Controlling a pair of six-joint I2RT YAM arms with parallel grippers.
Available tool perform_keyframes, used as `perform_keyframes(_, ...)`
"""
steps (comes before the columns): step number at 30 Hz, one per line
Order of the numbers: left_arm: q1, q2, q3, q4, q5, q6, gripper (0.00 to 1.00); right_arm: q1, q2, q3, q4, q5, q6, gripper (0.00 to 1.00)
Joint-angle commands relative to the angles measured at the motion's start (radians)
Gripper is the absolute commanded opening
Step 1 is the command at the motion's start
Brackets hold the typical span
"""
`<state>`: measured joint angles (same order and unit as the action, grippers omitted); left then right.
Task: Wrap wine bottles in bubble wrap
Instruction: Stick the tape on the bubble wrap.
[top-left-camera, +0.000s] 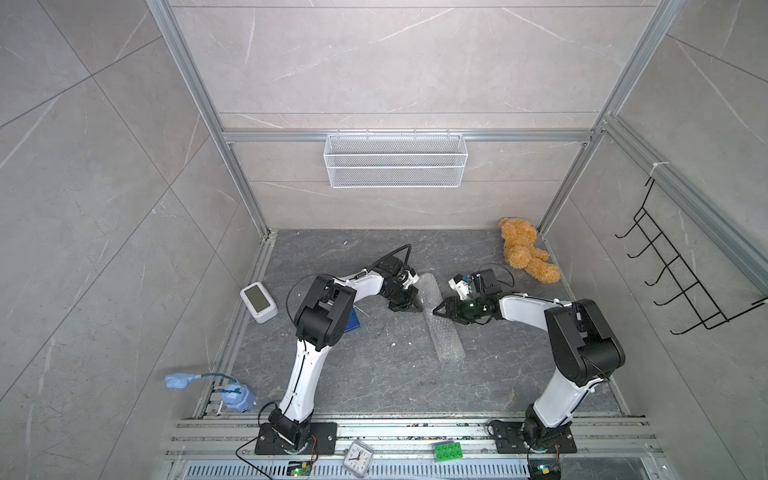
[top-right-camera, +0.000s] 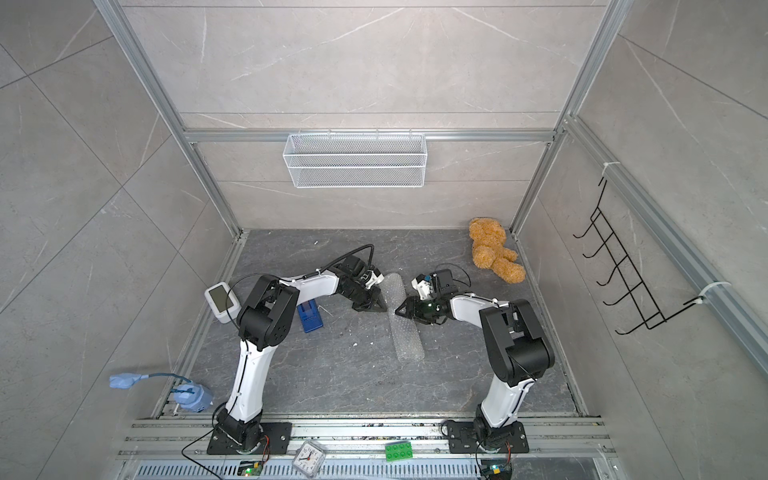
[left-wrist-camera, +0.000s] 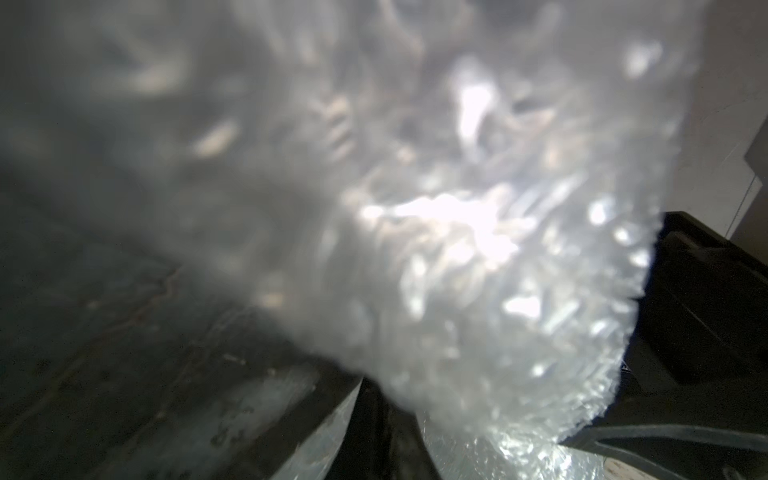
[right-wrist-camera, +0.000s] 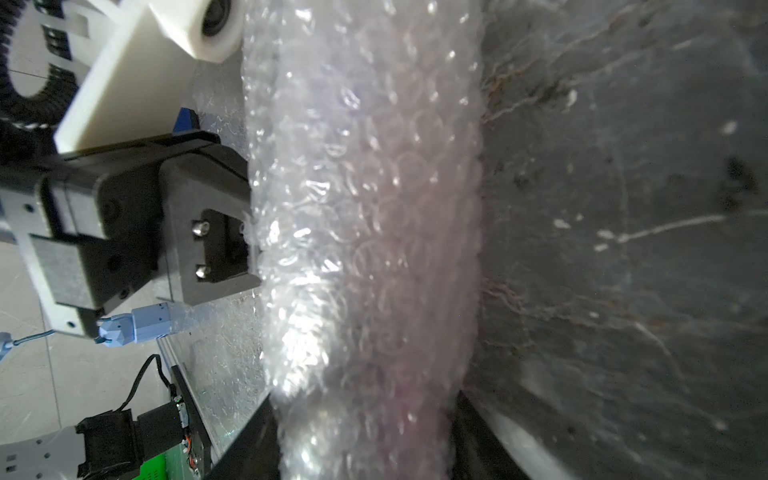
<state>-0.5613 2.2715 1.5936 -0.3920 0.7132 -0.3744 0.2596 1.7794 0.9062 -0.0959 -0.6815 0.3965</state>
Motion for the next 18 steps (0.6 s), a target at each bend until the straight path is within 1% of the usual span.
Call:
perform_keyframes(1, -0.006, 0.031, 0.044, 0.001, -0.040, -0.028, 0.00, -0.010, 0.091, -0.066, -0.074, 0.074, -0.002, 0.47)
perform_keyframes(6, -0.015, 0.038, 0.067, 0.028, -0.044, -0.037, 0.00, -0.051, 0.104, -0.079, -0.049, 0.015, 0.001, 0.48)
perform_keyframes(10, -0.016, 0.016, 0.051, 0.077, -0.041, -0.041, 0.15, -0.084, 0.113, -0.087, -0.040, -0.019, 0.006, 0.49)
perform_keyframes(14, -0.012, -0.027, 0.030, 0.088, -0.041, -0.029, 0.25, -0.128, 0.117, -0.104, -0.017, -0.039, 0.035, 0.50)
perform_keyframes(16, -0.003, -0.056, 0.011, 0.088, -0.046, -0.021, 0.28, -0.150, 0.120, -0.113, -0.005, -0.053, 0.049, 0.50)
perform_keyframes(18, 0.011, -0.091, -0.016, 0.091, -0.045, -0.014, 0.29, -0.171, 0.123, -0.118, 0.005, -0.065, 0.062, 0.51)
